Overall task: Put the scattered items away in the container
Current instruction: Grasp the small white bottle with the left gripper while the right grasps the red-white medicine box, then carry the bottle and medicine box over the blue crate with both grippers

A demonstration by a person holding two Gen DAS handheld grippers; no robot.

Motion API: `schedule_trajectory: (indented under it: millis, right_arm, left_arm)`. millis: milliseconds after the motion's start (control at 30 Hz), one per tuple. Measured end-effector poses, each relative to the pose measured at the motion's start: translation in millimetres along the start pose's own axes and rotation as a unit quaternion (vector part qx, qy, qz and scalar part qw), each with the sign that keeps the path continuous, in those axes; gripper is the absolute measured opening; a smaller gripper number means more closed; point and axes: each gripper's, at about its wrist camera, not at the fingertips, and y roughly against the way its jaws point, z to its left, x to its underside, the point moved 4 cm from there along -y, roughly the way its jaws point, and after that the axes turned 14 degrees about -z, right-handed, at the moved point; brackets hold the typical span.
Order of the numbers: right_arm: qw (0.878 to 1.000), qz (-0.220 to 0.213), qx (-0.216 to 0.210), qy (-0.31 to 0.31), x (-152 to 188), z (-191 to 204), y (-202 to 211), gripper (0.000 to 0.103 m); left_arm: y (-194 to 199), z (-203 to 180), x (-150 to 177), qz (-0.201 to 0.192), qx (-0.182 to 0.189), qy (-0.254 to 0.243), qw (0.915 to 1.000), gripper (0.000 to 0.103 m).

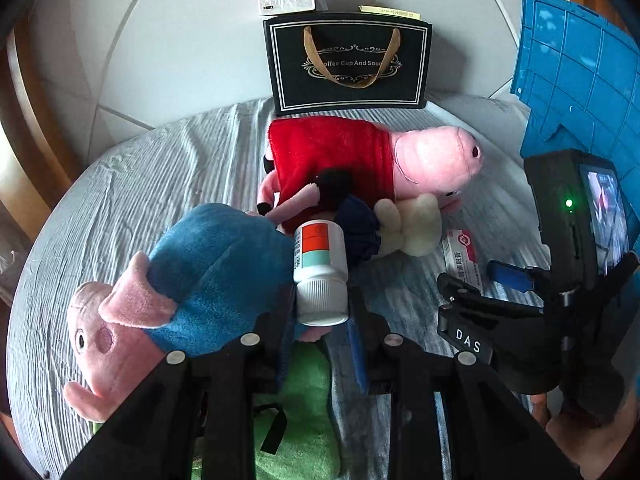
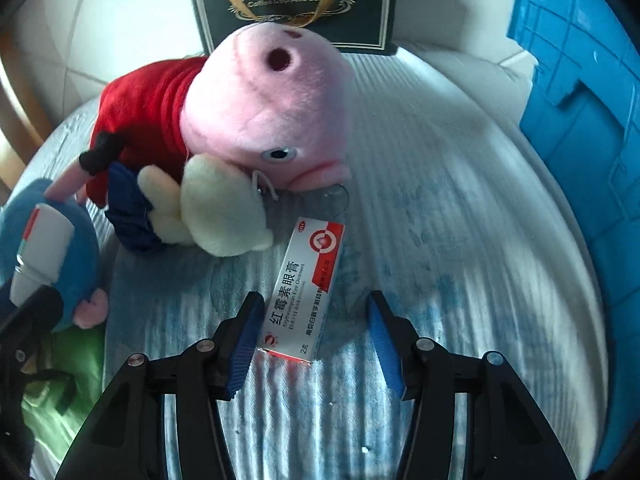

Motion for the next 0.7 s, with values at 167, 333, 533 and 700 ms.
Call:
schedule_trajectory:
  millis: [167, 333, 533, 700]
  right_arm:
    - [1.000, 0.003, 0.010, 0.023, 5.1, 5.0, 4.0, 0.045]
    - [1.000, -0.009, -0.009, 0.020, 13.2, 3.6, 27.2, 0.026]
    - [0.998, -0.061, -0.032, 0.003, 1.0, -3.0, 92.1, 0.026]
    - [0.992, -0.117, -0.037, 0.004, -19.6, -5.8, 151.6, 0.026]
  left_arm:
    - [-3.5, -1.7, 0.4, 0.002, 0.008, 0.001, 1.0000, 0.024]
    - [5.5, -6.1, -1.6, -0.004, 0.014, -0.009, 0.9999, 0.024]
    - [39.7, -12.9, -14.9, -0.030, 0.024, -0.021, 0.9990, 0.024]
    - [87.3, -14.1, -31.9, -0.066, 0.037, -0.024, 0.9969, 0.024]
